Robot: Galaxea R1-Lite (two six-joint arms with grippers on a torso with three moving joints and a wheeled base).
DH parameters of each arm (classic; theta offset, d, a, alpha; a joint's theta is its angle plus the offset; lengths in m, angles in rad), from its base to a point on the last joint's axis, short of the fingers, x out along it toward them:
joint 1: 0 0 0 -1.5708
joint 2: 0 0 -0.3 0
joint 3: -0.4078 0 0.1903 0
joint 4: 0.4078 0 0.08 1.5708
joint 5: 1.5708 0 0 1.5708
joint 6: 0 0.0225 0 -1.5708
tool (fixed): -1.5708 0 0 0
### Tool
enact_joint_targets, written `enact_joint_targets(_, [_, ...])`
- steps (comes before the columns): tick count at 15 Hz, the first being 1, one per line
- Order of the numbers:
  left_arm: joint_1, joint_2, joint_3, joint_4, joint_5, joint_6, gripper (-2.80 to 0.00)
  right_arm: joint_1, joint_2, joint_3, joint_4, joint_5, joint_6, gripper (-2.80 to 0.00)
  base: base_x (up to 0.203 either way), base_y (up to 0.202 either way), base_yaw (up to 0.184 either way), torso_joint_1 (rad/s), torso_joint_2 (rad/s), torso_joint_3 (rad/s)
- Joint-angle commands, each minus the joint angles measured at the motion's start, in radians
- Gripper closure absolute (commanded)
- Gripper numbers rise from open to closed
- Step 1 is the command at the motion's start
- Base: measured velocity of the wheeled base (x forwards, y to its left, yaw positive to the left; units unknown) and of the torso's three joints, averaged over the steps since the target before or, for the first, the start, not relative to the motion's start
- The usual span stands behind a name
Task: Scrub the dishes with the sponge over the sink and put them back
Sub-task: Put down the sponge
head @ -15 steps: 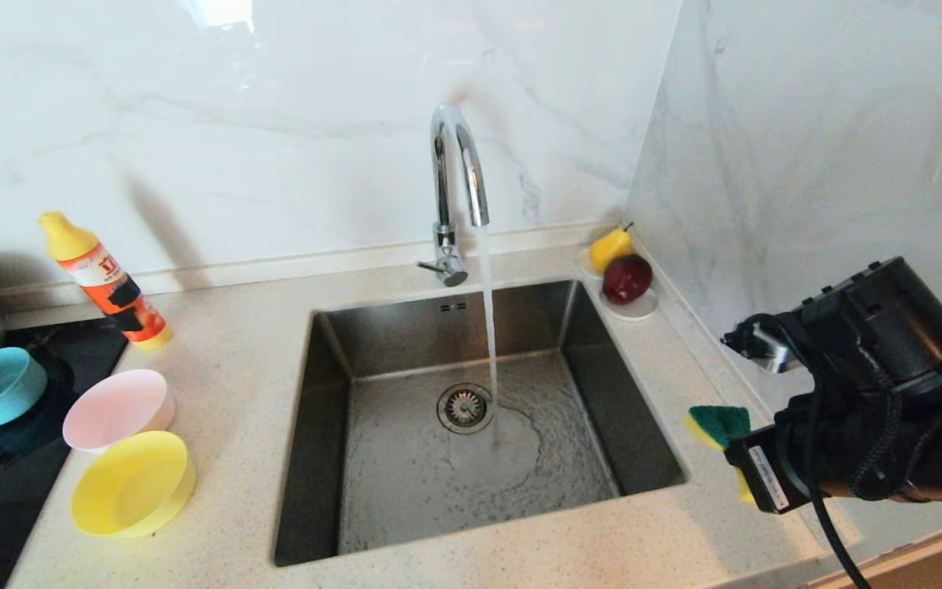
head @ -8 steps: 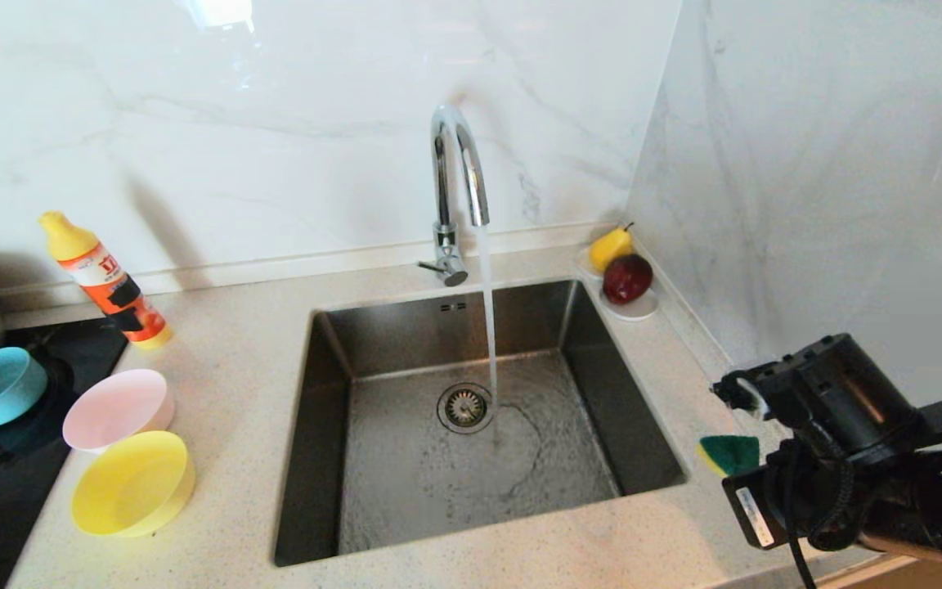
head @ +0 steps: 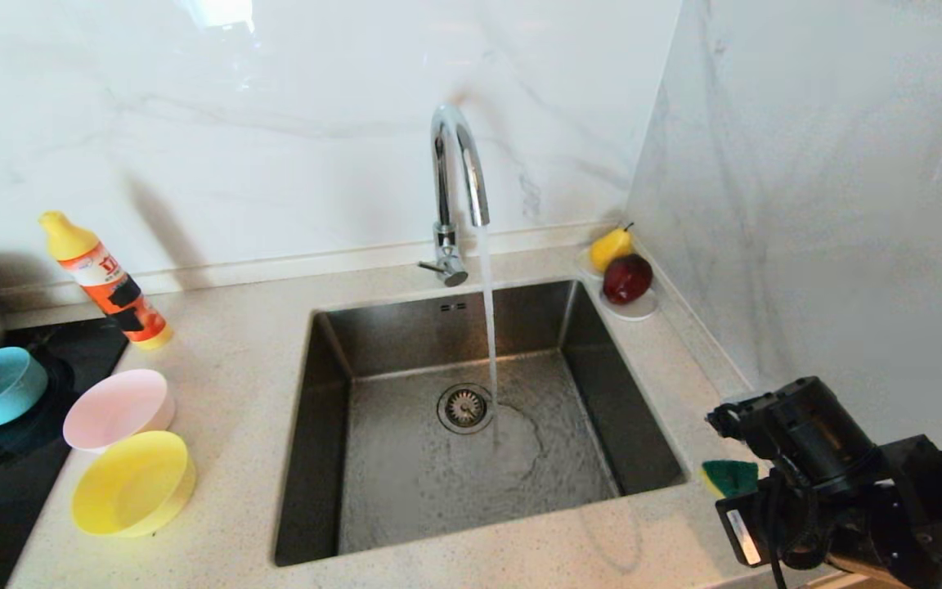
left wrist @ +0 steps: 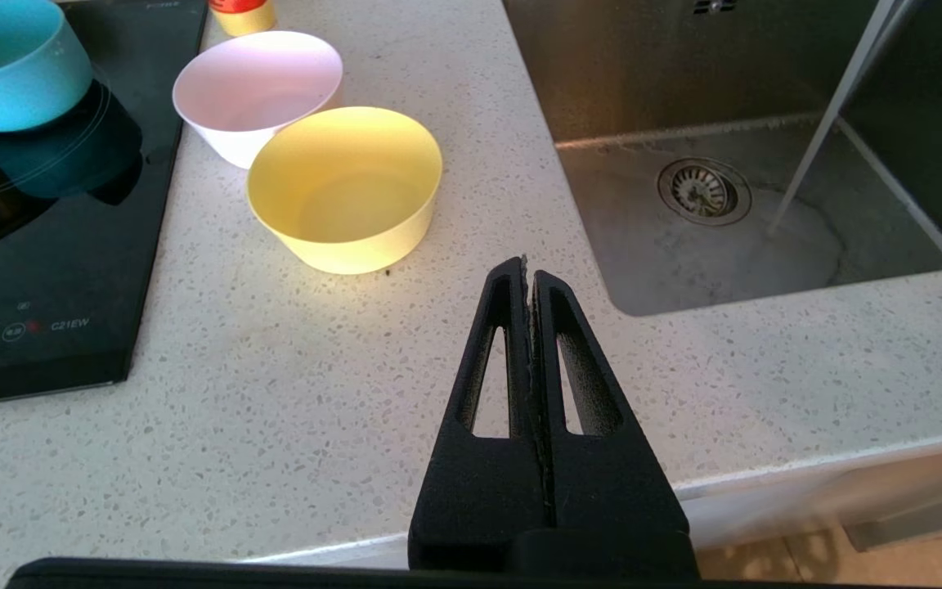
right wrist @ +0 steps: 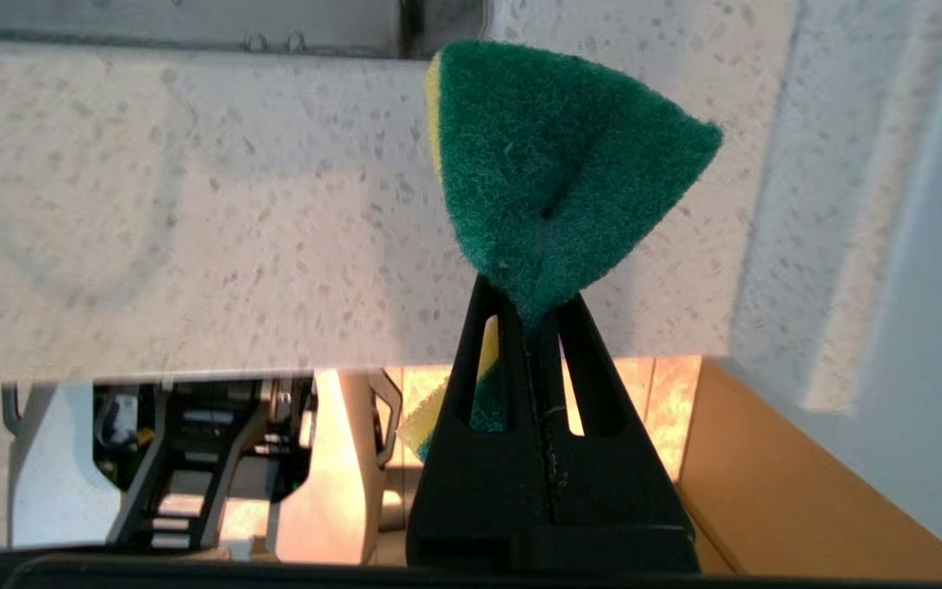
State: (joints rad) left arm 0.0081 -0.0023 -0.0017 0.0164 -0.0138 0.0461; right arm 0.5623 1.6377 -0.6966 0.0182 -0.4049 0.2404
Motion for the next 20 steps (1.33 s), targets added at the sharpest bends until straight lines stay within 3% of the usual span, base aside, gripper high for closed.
enact_joint_targets(1, [0.001, 0.001, 0.0, 0.0, 0.0, 0.0, 0.0, -0.001, 0.046, 0.026, -0.071, -0.002, 0.002, 0.0, 0.0, 0.0, 0.0, 0.0, 0.0, 0.0])
enact_joint_targets(15, [0.001, 0.001, 0.0, 0.0, 0.0, 0.0, 0.0, -0.085, 0.181, 0.033, -0.259, -0.004, -0.006, 0.0, 0.0, 0.0, 0.0, 0.0, 0.0, 0.0])
enact_joint_targets(20, [0.0, 0.001, 0.0, 0.0, 0.0, 0.0, 0.0, -0.159, 0.217, -0.019, -0.29, -0.005, -0.026, 0.0, 0.0, 0.0, 0.0, 0.0, 0.0, 0.0])
